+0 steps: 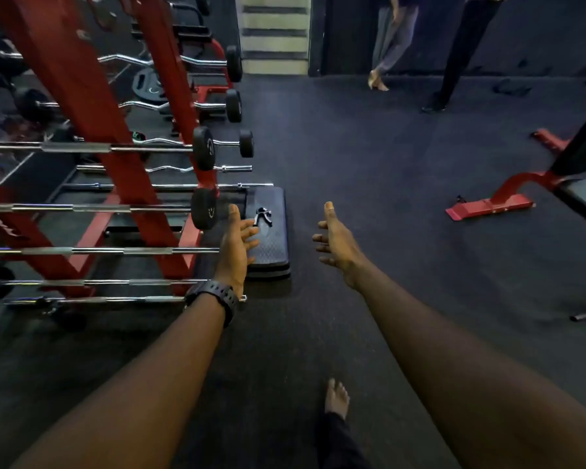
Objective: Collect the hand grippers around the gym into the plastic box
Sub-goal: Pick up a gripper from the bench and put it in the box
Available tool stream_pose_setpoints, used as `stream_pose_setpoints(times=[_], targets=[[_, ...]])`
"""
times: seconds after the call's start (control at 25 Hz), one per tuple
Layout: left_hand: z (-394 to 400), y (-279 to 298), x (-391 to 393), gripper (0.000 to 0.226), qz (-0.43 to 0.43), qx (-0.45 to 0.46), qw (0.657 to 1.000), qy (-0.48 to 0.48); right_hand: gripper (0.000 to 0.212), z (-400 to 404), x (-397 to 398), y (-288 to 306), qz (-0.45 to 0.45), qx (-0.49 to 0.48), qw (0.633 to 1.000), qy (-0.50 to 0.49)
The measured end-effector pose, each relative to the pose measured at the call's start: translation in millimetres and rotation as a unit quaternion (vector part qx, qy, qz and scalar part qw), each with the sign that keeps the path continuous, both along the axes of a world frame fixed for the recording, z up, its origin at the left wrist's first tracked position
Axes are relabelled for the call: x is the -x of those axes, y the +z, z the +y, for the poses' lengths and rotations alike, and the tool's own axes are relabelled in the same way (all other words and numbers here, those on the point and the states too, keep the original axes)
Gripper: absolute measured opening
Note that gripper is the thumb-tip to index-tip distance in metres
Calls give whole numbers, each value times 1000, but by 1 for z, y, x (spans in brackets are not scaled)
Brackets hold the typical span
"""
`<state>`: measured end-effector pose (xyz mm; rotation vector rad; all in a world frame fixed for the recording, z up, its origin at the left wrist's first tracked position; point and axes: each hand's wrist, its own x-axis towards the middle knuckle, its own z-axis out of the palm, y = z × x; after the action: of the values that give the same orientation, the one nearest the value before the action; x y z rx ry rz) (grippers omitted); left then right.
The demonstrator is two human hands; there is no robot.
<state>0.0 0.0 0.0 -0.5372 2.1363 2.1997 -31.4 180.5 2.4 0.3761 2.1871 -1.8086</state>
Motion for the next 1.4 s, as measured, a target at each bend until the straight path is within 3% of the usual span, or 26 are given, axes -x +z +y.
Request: stream_pose_setpoints(times=[0.48, 0.76, 1.08, 1.4], targets=[[47, -30, 258, 73, -64, -8, 996, 57, 78, 45, 284, -33, -68, 30, 997, 24], [8, -112, 438, 67, -122, -48, 985, 109, 72, 6, 465, -114, -120, -3, 992, 46], [-32, -255, 622, 72, -214, -70, 963, 148, 61, -49, 652, -248, -203, -1, 977, 71], [-64, -523, 751, 68, -247, -71, 945, 204, 78, -99, 769, -520, -227, -14, 968, 103]])
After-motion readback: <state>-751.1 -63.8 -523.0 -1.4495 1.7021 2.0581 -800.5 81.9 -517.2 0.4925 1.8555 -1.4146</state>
